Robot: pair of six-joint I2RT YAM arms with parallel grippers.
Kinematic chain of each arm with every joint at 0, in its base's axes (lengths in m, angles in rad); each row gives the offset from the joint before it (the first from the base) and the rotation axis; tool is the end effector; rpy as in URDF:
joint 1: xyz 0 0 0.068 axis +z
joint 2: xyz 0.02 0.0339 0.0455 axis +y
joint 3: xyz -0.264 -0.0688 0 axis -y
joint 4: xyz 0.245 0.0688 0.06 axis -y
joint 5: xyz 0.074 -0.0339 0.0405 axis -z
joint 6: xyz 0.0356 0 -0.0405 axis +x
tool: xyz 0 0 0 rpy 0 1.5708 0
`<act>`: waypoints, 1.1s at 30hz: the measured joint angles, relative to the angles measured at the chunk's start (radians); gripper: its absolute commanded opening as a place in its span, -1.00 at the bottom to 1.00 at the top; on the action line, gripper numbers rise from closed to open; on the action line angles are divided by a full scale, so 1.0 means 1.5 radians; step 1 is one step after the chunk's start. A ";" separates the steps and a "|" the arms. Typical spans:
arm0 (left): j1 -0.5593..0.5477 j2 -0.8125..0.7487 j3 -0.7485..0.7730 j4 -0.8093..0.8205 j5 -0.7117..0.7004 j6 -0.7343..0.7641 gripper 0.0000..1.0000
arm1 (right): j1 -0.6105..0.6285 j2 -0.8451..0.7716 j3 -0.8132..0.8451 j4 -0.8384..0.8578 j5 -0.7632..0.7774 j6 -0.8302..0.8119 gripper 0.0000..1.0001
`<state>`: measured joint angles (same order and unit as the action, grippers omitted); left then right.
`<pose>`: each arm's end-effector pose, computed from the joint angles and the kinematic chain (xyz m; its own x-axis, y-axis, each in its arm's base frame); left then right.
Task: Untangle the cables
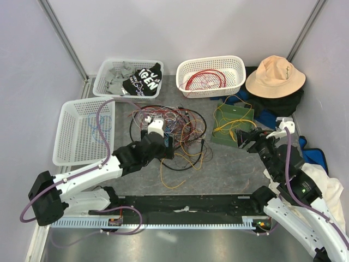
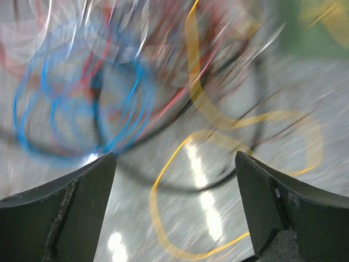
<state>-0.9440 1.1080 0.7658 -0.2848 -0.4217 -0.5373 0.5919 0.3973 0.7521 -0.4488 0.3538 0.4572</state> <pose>0.1522 -0.1853 0.2616 -0.5744 -0.0031 -0.8186 0.2917 0.9336 -0.2082 0.0835 0.0413 0.3469 -0.1746 0.3816 -0.9077 -0.1784 0.8943 0.4103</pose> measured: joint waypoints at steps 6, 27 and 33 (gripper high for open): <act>0.000 -0.024 -0.072 -0.051 0.003 -0.058 0.74 | 0.000 0.017 -0.011 0.023 -0.019 0.013 0.53; 0.000 0.024 -0.169 0.038 0.045 -0.102 -0.96 | 0.000 0.041 -0.049 0.040 -0.034 0.032 0.52; 0.000 -0.017 -0.144 -0.001 0.035 -0.088 -0.97 | 0.000 0.039 -0.049 0.043 -0.035 0.032 0.52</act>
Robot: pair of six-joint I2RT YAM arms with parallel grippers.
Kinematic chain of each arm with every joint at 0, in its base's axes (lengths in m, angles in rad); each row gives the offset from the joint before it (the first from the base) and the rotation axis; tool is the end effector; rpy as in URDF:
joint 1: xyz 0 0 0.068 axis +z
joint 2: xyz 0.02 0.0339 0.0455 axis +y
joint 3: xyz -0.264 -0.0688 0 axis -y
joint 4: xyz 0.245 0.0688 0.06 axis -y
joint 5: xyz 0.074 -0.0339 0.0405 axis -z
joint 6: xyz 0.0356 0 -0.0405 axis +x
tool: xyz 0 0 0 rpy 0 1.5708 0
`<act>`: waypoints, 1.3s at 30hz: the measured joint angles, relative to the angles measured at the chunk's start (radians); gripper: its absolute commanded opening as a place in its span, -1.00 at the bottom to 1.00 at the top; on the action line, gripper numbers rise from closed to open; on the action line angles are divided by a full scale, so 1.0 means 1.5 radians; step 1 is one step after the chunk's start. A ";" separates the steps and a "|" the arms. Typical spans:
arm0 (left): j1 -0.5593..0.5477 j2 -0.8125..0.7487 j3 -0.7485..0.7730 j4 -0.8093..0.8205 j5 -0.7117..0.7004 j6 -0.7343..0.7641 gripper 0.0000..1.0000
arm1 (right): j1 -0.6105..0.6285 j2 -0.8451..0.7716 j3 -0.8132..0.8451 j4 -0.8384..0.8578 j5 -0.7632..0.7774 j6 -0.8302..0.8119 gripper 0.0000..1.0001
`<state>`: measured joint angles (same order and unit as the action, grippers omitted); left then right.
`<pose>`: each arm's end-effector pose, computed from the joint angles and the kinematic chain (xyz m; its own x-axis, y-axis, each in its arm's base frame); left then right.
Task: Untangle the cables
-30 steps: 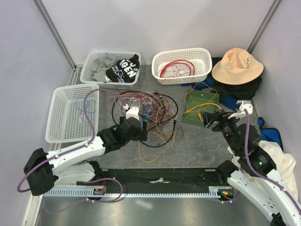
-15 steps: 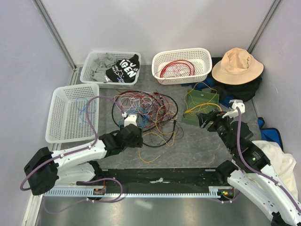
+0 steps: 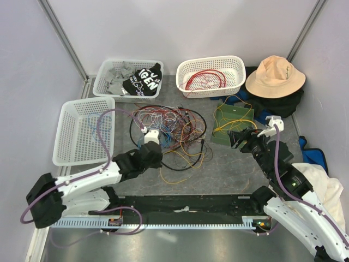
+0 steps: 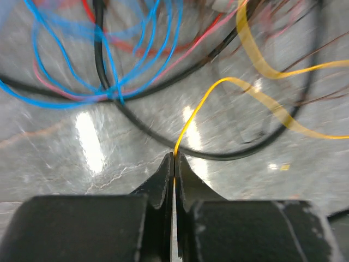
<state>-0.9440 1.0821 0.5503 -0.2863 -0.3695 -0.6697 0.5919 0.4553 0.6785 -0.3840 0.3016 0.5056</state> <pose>0.1341 -0.1633 0.1958 -0.7146 -0.0002 -0.6996 0.2128 0.9525 -0.2177 0.1014 0.0555 0.3250 -0.2564 0.3849 -0.8866 -0.1889 0.8797 0.4365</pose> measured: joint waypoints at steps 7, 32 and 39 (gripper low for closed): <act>0.000 -0.171 0.206 -0.076 -0.049 0.073 -0.97 | 0.000 -0.009 0.000 0.010 -0.014 0.003 0.53; 0.000 0.097 0.859 -0.239 0.053 0.266 -0.96 | 0.019 0.223 0.015 0.393 -0.301 -0.023 0.63; 0.000 0.098 0.919 -0.247 0.058 0.274 -0.96 | 0.066 0.247 0.000 0.423 -0.316 -0.070 0.60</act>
<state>-0.9440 1.2285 1.9293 -0.6563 -0.2829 -0.2584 0.6914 0.8257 0.6785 0.2508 -0.1730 0.4004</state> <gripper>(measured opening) 0.025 0.809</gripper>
